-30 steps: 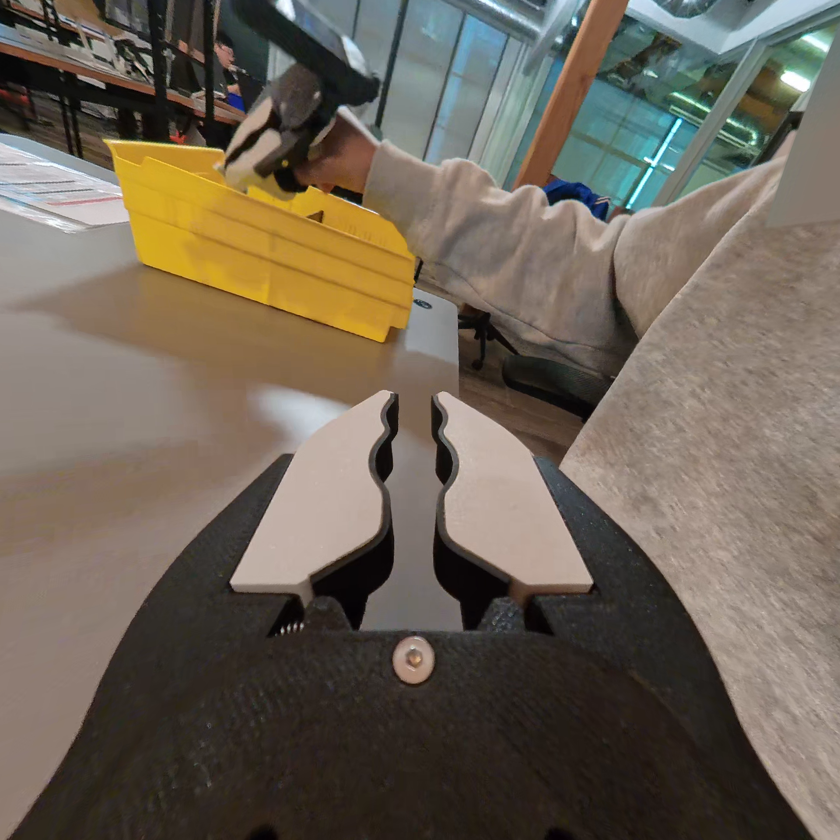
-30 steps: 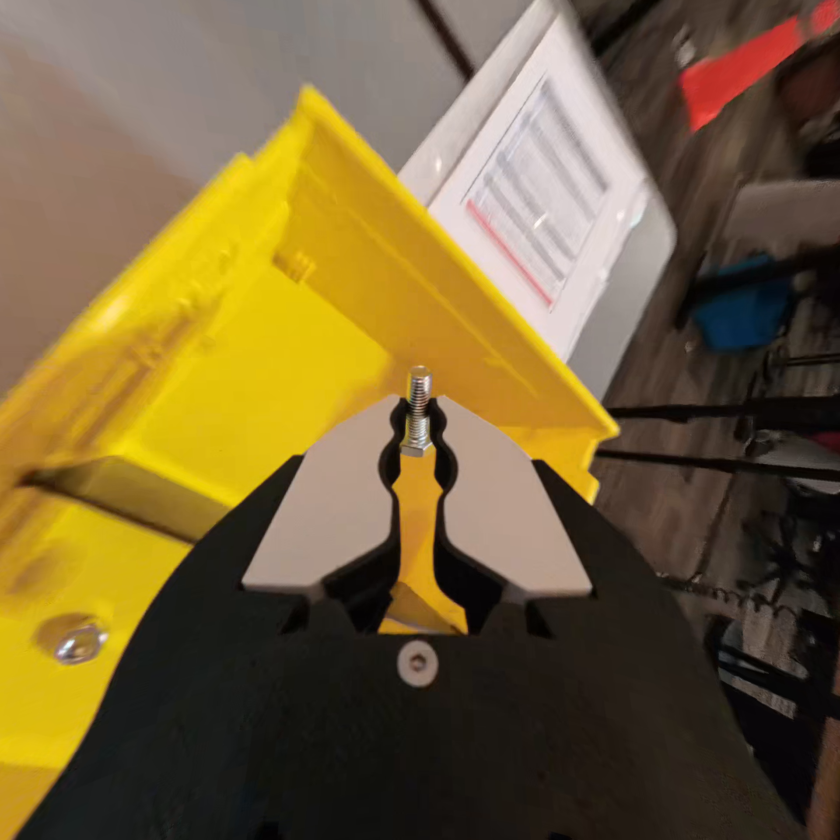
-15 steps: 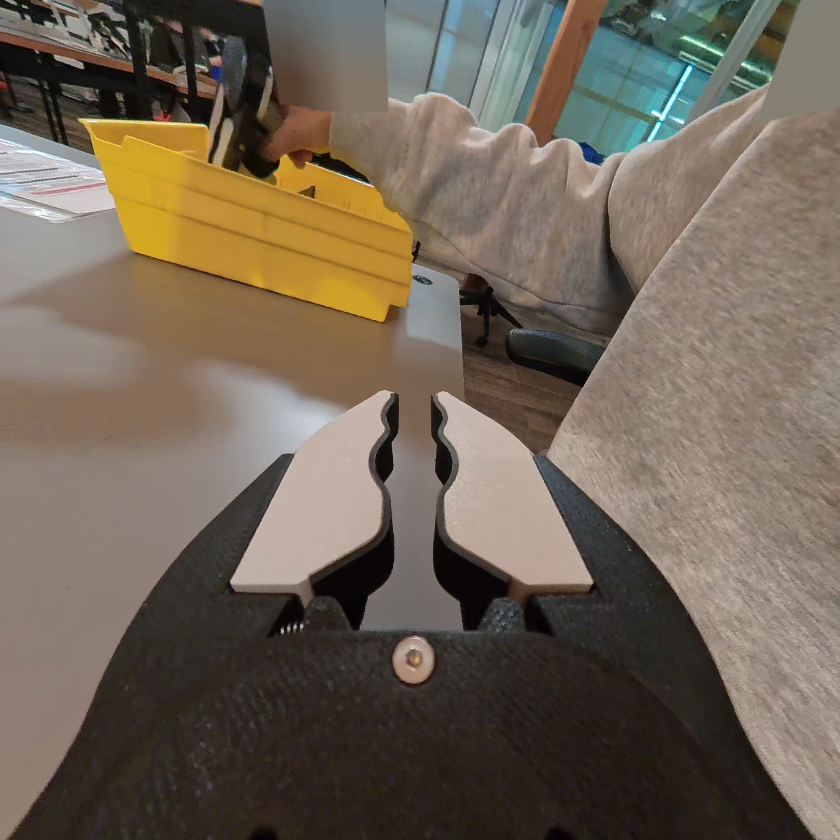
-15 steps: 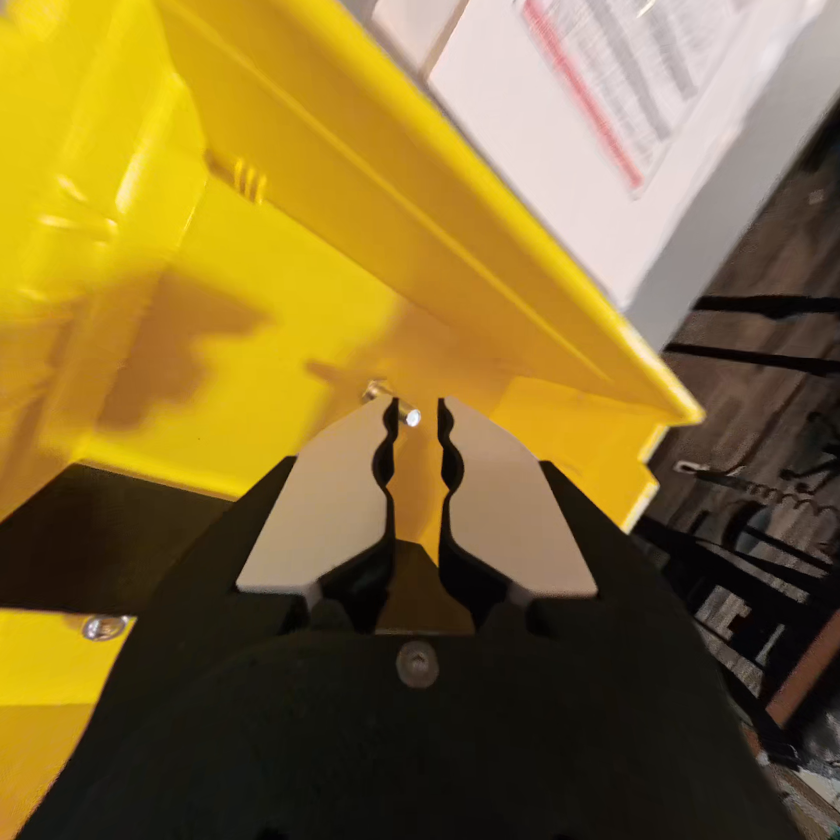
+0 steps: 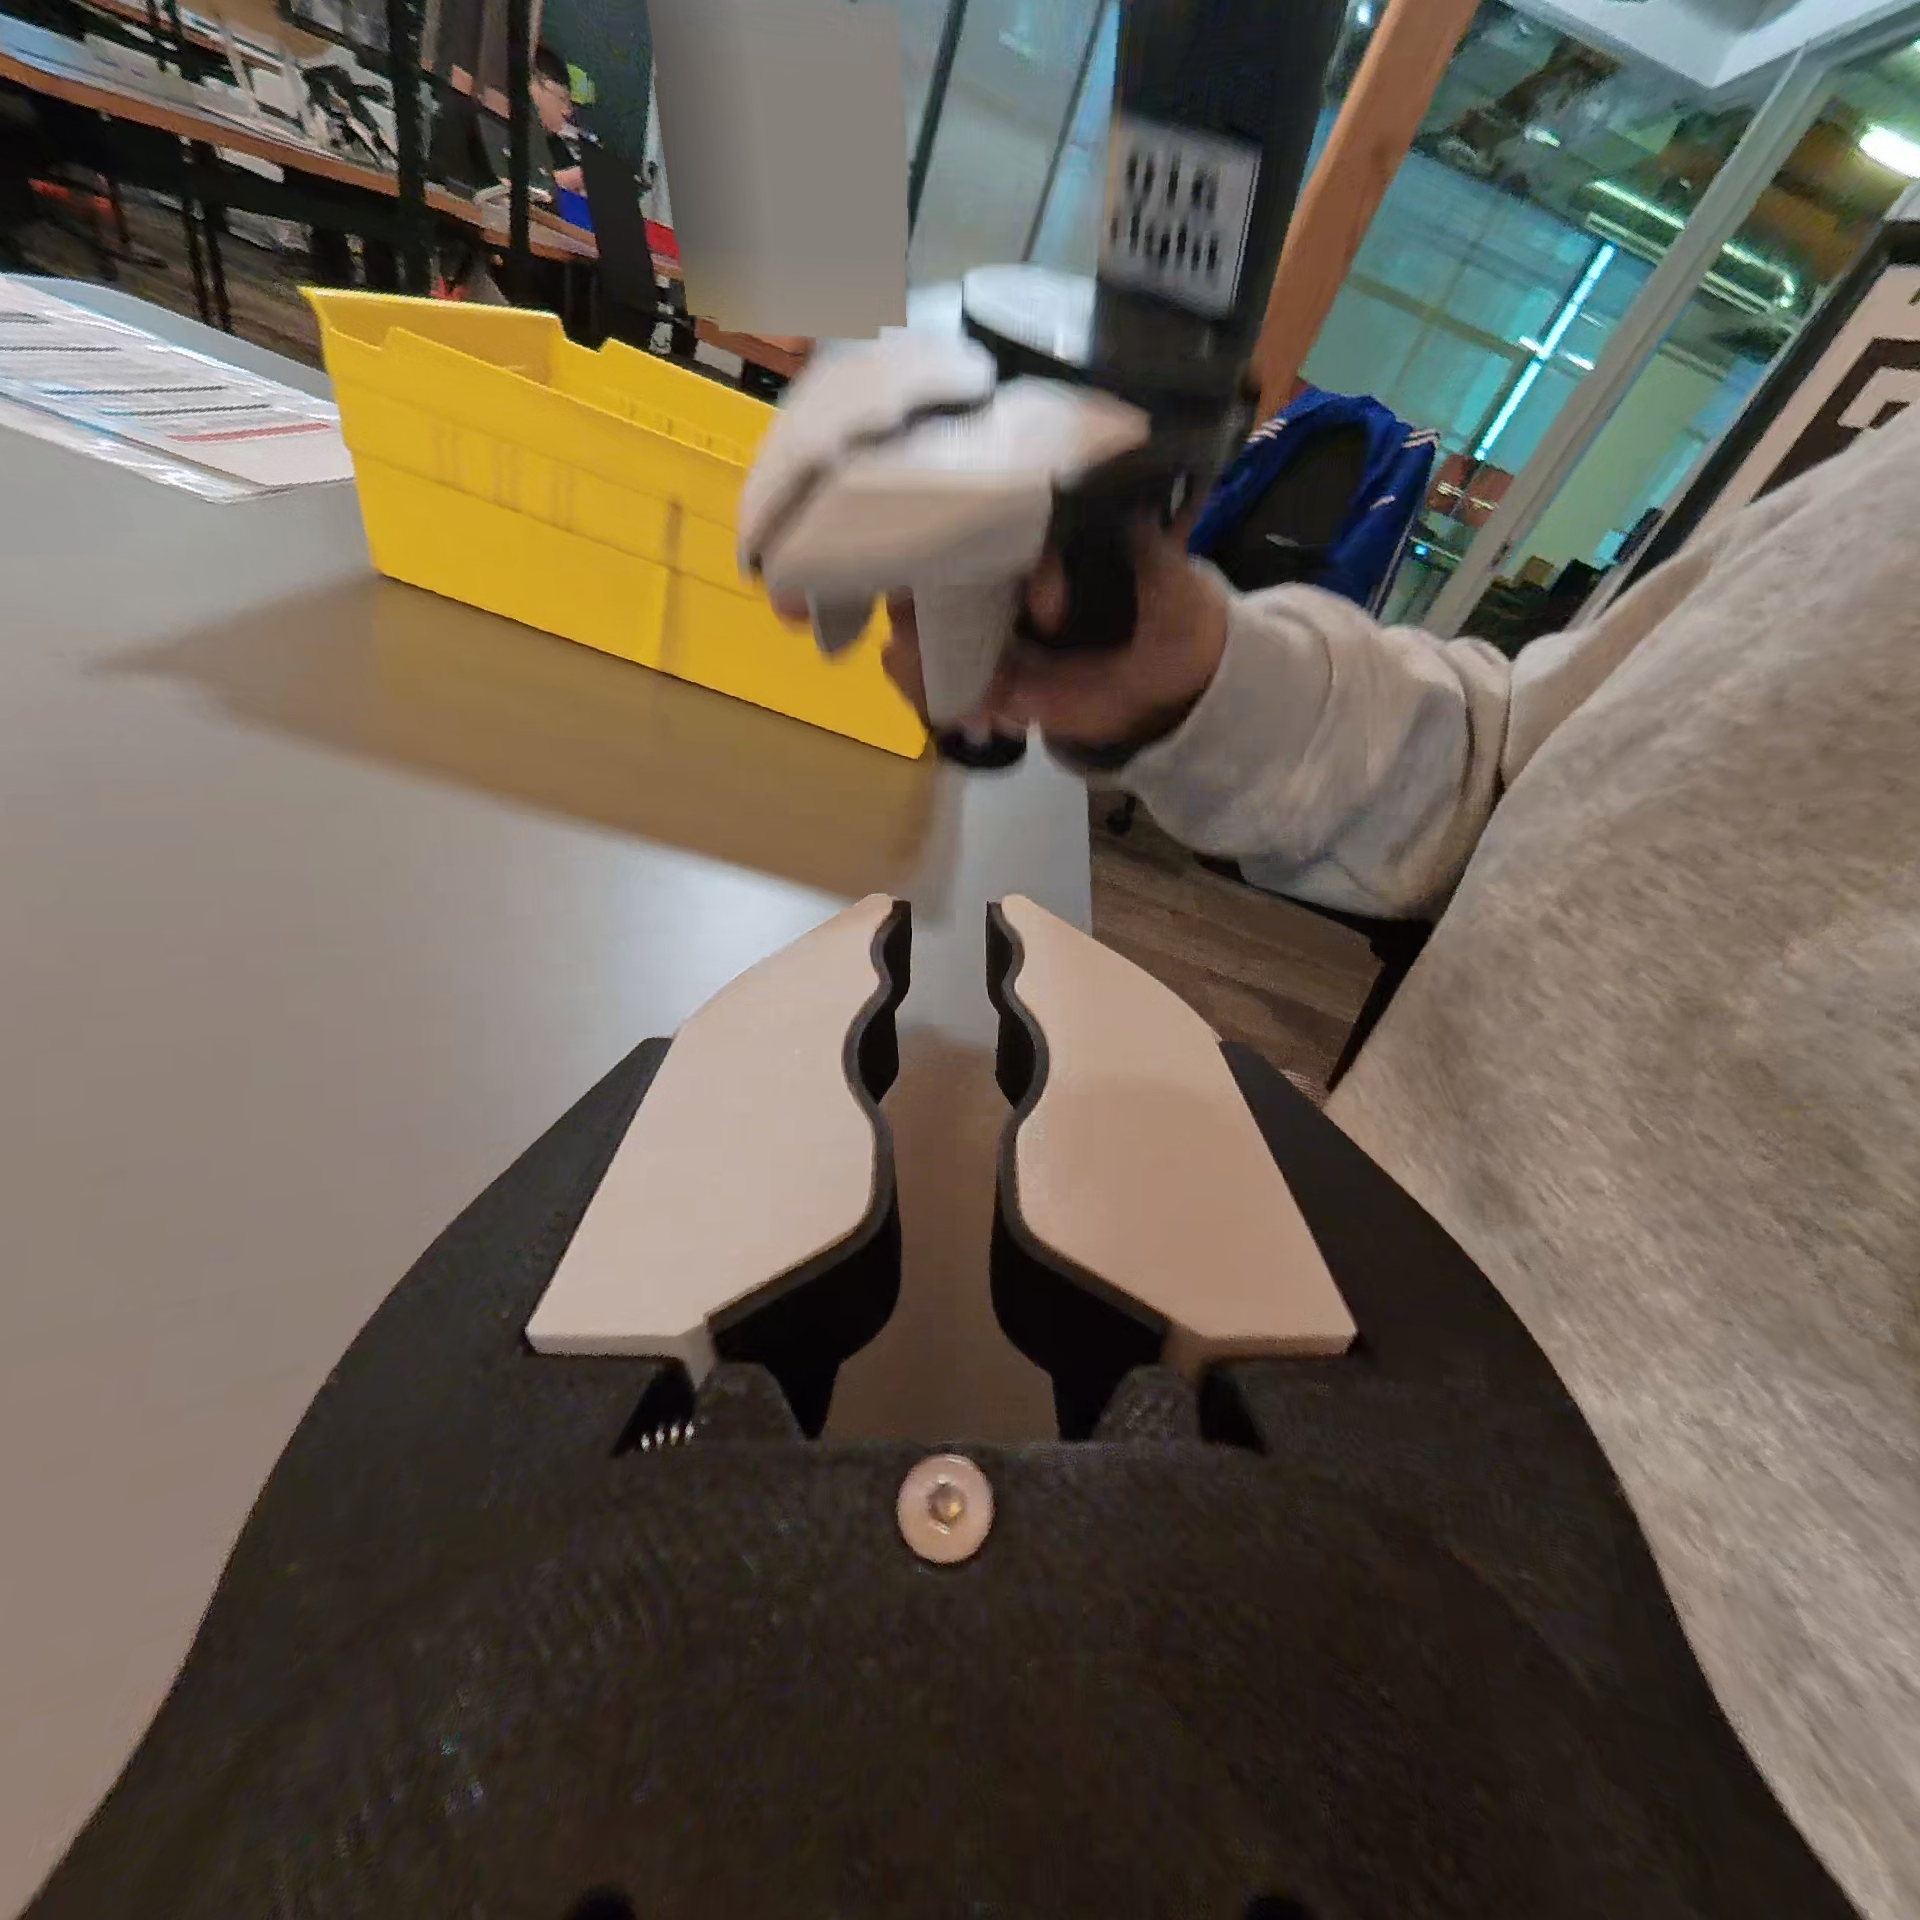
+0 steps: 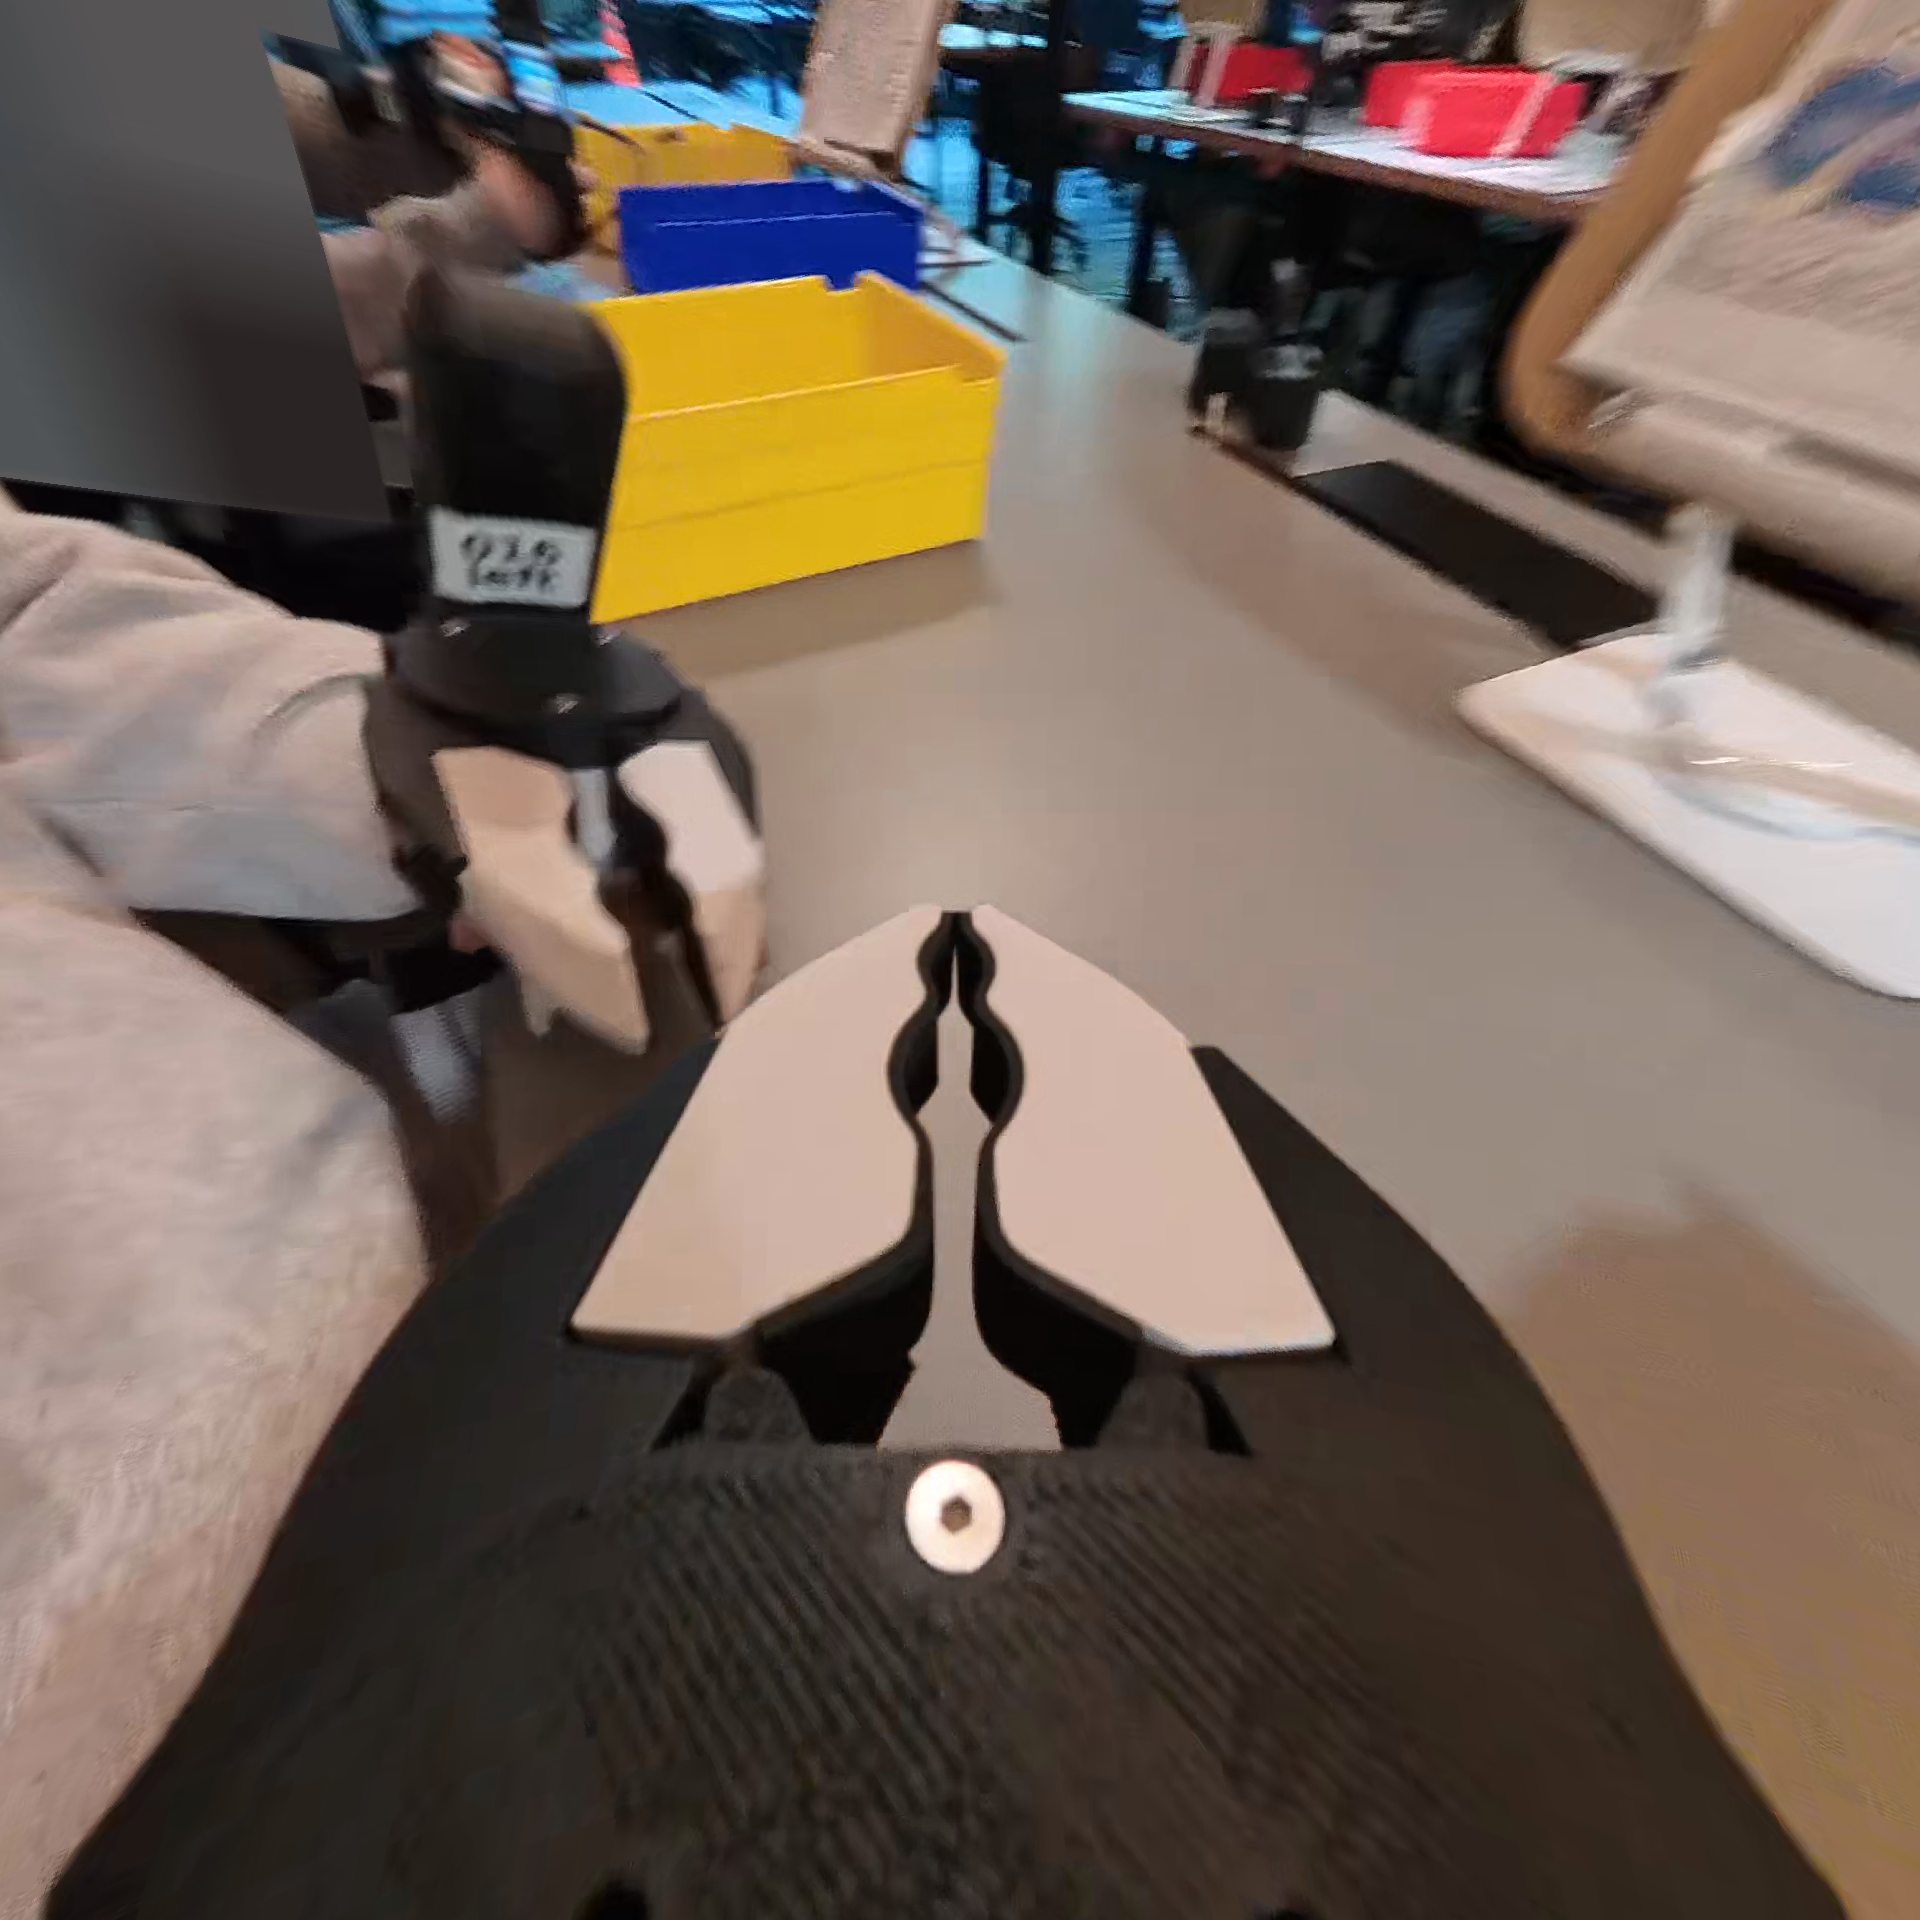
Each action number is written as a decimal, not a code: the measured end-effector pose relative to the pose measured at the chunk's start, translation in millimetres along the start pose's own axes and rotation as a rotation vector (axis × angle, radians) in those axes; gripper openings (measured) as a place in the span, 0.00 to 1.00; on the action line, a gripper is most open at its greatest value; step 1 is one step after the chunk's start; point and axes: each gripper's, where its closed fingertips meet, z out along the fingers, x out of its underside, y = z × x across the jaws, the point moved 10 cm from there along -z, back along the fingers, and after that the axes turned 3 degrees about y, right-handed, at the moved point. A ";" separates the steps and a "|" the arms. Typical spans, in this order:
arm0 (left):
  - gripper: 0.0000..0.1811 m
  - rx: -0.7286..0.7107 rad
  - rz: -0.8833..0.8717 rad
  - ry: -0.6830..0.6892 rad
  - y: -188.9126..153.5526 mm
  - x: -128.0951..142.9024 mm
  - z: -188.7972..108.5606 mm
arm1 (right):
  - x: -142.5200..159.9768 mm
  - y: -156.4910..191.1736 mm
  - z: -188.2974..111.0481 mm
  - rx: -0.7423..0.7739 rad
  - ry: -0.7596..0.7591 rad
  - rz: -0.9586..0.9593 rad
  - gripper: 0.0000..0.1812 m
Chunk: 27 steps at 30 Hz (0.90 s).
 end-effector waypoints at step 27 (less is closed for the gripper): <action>0.04 -1.140 0.392 -0.119 15.6 -106.4 -217.8 | 51.1 8.8 40.8 -0.349 0.009 0.317 0.04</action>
